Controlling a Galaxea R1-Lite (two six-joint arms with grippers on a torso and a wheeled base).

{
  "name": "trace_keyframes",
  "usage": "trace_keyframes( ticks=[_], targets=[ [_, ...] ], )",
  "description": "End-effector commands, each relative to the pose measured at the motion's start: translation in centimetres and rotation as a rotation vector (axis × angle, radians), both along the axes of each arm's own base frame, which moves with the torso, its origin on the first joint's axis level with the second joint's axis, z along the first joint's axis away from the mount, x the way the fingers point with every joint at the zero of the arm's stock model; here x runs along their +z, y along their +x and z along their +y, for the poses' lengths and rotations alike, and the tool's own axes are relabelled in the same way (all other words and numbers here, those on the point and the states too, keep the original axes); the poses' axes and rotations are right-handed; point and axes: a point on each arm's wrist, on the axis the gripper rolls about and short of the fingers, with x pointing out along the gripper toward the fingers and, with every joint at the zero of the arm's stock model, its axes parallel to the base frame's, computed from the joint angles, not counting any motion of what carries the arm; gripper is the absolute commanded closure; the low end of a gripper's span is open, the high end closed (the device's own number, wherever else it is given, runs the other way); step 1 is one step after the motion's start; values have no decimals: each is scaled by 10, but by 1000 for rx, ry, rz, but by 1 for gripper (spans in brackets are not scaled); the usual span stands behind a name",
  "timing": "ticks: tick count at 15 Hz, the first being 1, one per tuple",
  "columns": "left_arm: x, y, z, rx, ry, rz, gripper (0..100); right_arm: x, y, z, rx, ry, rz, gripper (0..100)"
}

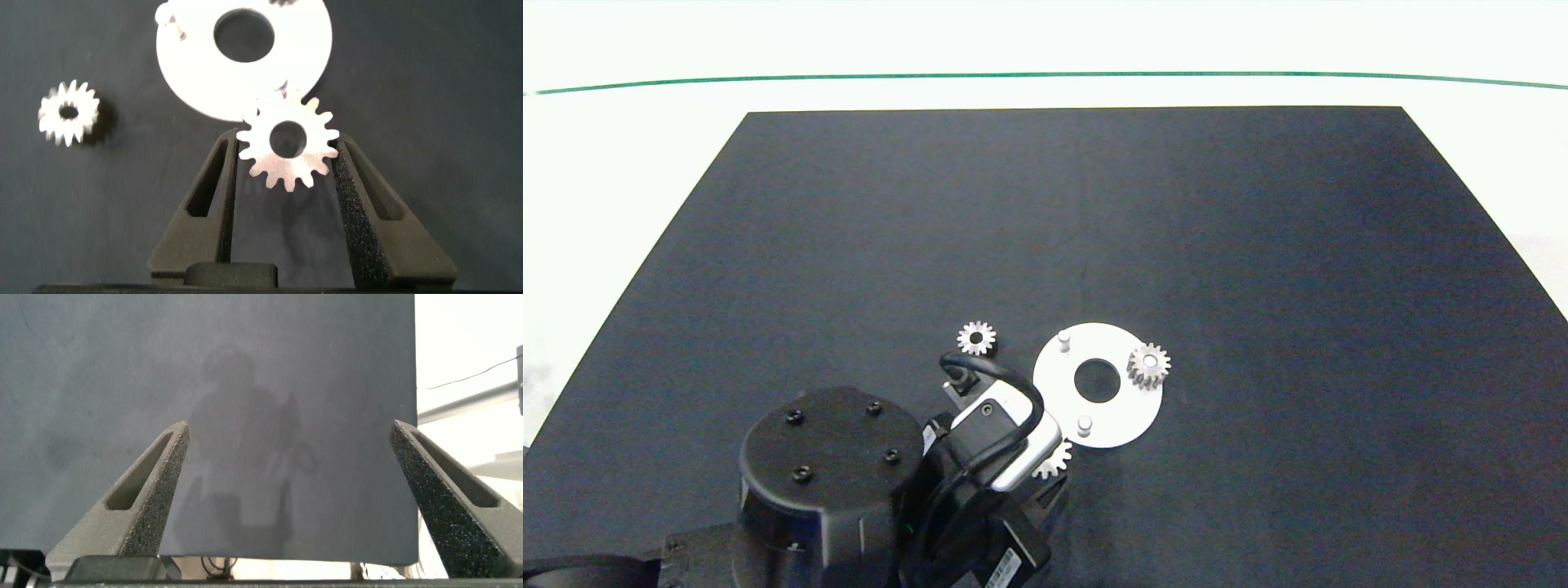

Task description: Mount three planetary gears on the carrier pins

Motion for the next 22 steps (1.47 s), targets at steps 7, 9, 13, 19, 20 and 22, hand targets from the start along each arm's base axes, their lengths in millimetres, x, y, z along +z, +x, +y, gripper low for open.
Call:
trace_keyframes(
  ticks=[7,9,13,19,20,22],
  targets=[
    [2,22,-39,-16,36,-3,90,7,-1,0,1,3,-13,0],
    [-3,25,-43,-14,53,4,90,7,-1,0,1,4,-16,0],
    [1,30,-48,-12,49,-8,90,8,-1,0,-2,3,-18,0],
    [-3,38,-46,11,63,-6,90,11,-3,0,-3,-2,-29,0],
    [-3,39,-45,16,63,-5,90,11,-3,-1,-3,-1,-31,0],
    [-5,41,-42,28,69,-3,90,11,-3,-1,-3,0,-32,0]
  ],
)
